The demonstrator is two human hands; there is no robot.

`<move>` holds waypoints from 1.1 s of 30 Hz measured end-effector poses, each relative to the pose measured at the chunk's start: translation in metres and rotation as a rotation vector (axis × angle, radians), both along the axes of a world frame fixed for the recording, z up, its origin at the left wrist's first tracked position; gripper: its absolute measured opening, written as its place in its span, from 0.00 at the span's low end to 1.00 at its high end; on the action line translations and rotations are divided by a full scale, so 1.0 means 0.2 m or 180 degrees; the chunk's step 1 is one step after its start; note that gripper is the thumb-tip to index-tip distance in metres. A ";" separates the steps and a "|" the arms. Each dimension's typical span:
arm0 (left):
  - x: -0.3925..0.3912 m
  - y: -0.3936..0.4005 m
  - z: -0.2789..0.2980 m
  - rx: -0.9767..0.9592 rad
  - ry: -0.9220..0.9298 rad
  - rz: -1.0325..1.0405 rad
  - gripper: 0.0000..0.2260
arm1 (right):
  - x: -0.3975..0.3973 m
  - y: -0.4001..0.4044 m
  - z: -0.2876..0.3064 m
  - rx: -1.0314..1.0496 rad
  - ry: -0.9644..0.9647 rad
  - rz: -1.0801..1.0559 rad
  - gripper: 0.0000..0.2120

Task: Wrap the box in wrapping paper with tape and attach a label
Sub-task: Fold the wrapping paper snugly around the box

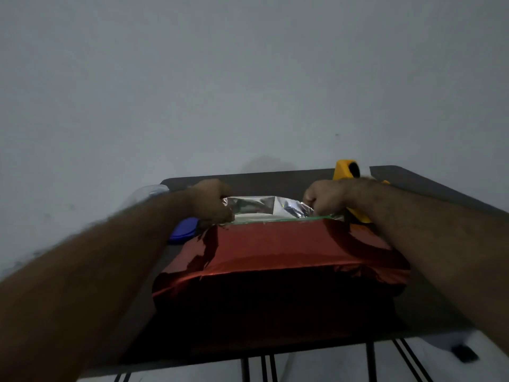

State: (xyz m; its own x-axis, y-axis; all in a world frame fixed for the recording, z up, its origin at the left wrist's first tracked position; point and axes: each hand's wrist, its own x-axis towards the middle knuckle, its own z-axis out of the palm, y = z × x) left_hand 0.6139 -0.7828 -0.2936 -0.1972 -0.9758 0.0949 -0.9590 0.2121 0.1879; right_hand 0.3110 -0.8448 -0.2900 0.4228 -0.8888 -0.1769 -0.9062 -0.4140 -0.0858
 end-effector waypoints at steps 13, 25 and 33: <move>0.10 0.46 0.22 -0.0729 0.1616 0.0092 0.13 | -0.13 0.37 0.37 -0.0717 -0.1423 0.0104 0.13; 0.12 0.87 0.16 -0.1186 0.0972 -0.0471 0.10 | -0.31 0.87 0.29 -0.0708 -0.1940 0.0737 0.09; 0.07 1.03 0.05 -0.1076 0.0492 -0.0538 0.12 | -0.35 1.00 0.08 -0.1553 -0.1462 0.1165 0.09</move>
